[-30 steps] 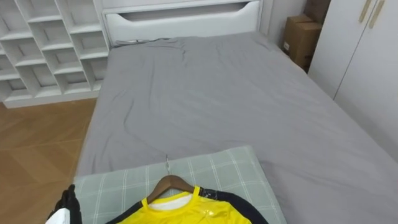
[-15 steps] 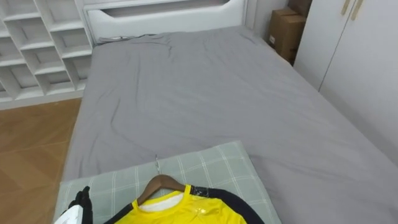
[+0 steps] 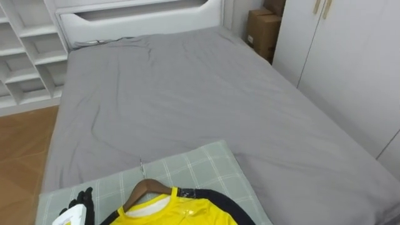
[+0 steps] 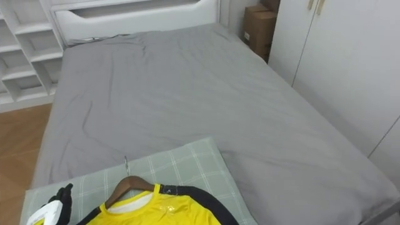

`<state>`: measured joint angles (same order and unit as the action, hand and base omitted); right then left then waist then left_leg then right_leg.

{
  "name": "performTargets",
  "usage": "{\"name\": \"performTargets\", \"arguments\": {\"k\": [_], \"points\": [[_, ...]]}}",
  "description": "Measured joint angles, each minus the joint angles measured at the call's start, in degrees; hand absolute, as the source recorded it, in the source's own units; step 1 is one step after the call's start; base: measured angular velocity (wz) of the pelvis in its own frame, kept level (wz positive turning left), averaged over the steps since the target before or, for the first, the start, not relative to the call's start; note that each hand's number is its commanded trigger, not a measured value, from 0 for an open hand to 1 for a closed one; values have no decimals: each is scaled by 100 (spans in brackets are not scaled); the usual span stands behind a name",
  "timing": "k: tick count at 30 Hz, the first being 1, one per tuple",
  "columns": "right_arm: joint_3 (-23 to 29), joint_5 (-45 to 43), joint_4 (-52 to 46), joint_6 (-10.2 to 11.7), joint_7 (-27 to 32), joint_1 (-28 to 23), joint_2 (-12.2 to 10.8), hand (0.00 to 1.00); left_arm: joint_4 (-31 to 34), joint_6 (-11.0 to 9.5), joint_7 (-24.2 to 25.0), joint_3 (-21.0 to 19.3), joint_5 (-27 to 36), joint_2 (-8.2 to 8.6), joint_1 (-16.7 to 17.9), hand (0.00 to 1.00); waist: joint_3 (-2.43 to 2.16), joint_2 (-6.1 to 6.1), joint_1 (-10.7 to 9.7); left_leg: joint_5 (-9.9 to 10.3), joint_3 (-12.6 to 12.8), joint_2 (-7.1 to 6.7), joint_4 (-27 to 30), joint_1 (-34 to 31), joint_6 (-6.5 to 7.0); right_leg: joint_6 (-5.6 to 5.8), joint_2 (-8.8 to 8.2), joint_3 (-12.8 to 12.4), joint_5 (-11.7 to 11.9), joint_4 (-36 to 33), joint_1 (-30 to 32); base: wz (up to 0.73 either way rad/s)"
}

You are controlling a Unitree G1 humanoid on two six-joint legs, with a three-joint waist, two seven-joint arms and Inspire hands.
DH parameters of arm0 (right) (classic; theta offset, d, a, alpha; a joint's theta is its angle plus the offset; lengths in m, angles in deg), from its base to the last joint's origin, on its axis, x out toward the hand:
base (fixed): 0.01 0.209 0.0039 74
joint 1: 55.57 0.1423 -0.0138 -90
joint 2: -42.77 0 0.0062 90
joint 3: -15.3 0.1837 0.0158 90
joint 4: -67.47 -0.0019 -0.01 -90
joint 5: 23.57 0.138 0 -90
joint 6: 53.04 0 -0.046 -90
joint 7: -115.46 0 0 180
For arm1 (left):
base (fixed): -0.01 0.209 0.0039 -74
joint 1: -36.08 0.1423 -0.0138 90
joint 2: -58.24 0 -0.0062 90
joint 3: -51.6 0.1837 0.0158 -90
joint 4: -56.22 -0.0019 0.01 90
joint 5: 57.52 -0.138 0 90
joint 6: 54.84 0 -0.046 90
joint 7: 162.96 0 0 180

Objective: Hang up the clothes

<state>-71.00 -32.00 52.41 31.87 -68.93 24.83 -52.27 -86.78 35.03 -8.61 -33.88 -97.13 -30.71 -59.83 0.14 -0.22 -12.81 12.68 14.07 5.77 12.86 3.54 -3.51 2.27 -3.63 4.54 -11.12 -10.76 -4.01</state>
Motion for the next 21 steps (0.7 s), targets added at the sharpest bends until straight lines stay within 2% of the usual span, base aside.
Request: {"name": "performTargets", "arguments": {"k": [5,9,13,16,17,20,21], "points": [[11,-67,40,-16,-115,-146,33,0,-112,92,1,-8,-285,-19,-98,0,-7,-18,-41,1,29,51,-4,10,-5,-28,54,-41,30,-5,-6,-3],[11,-65,39,-92,-205,-230,83,0,-160,234,1,-39,-571,-19,-102,0,12,32,-52,-8,72,74,-11,-10,-19,-36,79,-121,34,1,28,-6],[6,-31,43,-179,-208,-235,95,0,-419,377,1,-292,-784,-19,-156,0,-1,157,-101,-10,118,74,-2,-48,-19,-38,81,-167,40,-12,119,-7],[-14,40,52,-208,-207,-223,76,0,-513,485,5,-428,-784,-27,-252,0,-46,265,-84,-10,130,85,59,-140,-19,-37,83,-218,58,-17,215,-5],[-21,40,44,-206,-205,-214,67,0,-547,499,6,-447,-782,-33,-304,0,-34,313,-80,-10,130,90,87,-183,-19,-38,83,-218,66,-17,249,-3],[-35,85,59,-203,-162,-100,-10,0,-641,515,6,-458,-786,-222,-583,0,-33,498,-22,-9,135,183,382,-673,-19,-78,124,-211,124,-177,660,-8],[-36,108,57,-201,-157,-96,-13,0,-647,516,6,-459,-786,-252,-615,0,-31,523,-18,-9,135,204,440,-749,-19,-87,135,-212,130,-207,725,-8]]}}
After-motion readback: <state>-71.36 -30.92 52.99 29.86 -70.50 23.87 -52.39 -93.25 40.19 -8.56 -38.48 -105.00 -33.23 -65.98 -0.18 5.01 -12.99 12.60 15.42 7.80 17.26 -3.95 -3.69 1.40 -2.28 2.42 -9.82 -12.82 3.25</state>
